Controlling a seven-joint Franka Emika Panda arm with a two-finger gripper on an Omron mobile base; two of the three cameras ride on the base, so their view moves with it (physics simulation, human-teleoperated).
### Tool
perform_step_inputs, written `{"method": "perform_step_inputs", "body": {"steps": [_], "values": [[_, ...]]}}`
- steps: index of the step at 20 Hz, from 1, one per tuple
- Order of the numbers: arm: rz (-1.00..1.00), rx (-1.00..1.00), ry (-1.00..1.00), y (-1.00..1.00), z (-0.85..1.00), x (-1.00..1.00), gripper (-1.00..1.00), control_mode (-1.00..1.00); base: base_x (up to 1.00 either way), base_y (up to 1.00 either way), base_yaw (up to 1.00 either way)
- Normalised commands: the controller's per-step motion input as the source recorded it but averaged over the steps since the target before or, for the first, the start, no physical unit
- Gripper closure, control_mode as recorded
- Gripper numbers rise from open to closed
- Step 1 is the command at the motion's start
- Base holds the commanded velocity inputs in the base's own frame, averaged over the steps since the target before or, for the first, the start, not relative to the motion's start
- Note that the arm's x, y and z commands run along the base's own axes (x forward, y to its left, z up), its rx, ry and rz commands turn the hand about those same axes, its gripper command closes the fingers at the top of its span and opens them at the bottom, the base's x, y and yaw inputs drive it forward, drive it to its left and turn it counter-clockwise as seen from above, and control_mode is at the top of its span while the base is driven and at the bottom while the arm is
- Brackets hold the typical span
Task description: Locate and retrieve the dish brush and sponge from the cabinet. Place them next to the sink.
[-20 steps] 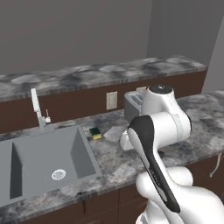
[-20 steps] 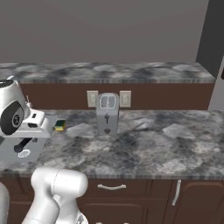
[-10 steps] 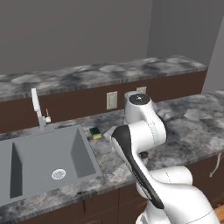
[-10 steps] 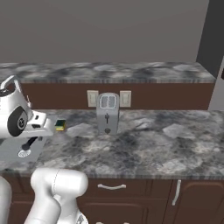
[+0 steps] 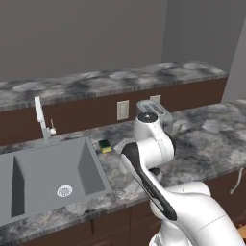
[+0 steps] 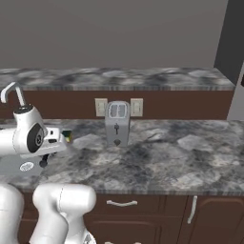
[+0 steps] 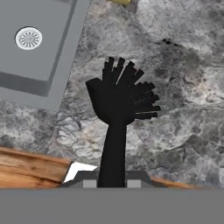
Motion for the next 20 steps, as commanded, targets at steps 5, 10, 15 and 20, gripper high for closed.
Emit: {"method": "perform_step_inputs", "body": {"steps": [5,10,15,20], "values": [[0.24,0.0,0.0,0.11,-0.25,0.43,1.0,-1.0,0.0,0.0,0.0],[0.24,0.05,0.0,0.19,-0.2,0.52,1.0,-1.0,0.0,0.0,0.0],[0.08,0.0,0.0,0.03,-0.18,0.29,1.0,-1.0,0.0,0.0,0.0],[0.05,0.02,0.09,0.15,-0.35,0.29,1.0,-1.0,0.0,0.0,0.0]]}}
